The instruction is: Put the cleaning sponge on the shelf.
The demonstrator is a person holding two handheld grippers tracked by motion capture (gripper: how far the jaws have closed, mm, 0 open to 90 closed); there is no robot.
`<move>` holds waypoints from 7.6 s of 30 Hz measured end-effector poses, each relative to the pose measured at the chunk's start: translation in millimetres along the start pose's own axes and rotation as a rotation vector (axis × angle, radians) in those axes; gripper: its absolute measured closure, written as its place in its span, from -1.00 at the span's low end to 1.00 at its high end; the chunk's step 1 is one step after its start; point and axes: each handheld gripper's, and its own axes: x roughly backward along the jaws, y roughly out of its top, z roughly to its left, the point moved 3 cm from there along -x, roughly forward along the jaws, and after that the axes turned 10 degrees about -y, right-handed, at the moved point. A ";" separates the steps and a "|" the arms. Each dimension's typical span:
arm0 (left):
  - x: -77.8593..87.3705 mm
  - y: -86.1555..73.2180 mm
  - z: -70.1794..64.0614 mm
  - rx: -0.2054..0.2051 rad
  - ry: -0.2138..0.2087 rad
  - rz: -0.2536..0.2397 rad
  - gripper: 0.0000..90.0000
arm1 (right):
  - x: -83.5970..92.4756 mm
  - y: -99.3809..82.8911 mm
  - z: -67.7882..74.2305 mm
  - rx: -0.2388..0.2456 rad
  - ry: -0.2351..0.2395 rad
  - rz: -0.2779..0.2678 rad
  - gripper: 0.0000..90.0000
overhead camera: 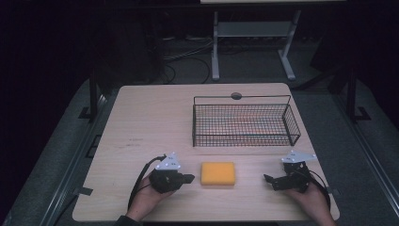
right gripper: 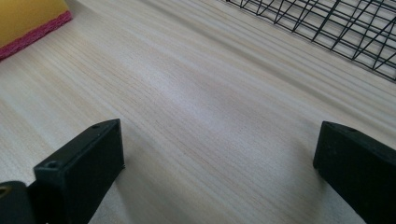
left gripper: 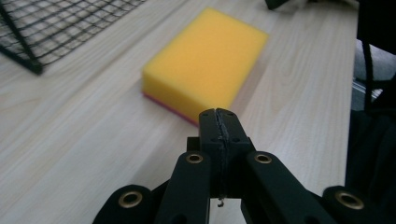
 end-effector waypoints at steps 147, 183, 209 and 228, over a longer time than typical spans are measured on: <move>58.8 -75.9 51.4 0.133 0.342 0.045 -0.71 | 6.5 14.9 10.0 0.028 0.028 0.070 -0.97; 59.7 -83.8 53.2 0.107 0.346 0.005 -0.71 | 5.1 81.6 51.2 0.125 0.161 0.120 -0.97; 59.8 -83.9 52.4 0.116 0.355 0.005 -0.71 | -16.7 121.8 99.1 0.234 0.239 0.132 -0.97; 59.6 -84.1 52.0 0.120 0.357 0.000 -0.71 | -46.7 126.8 124.1 0.317 0.233 0.220 -0.97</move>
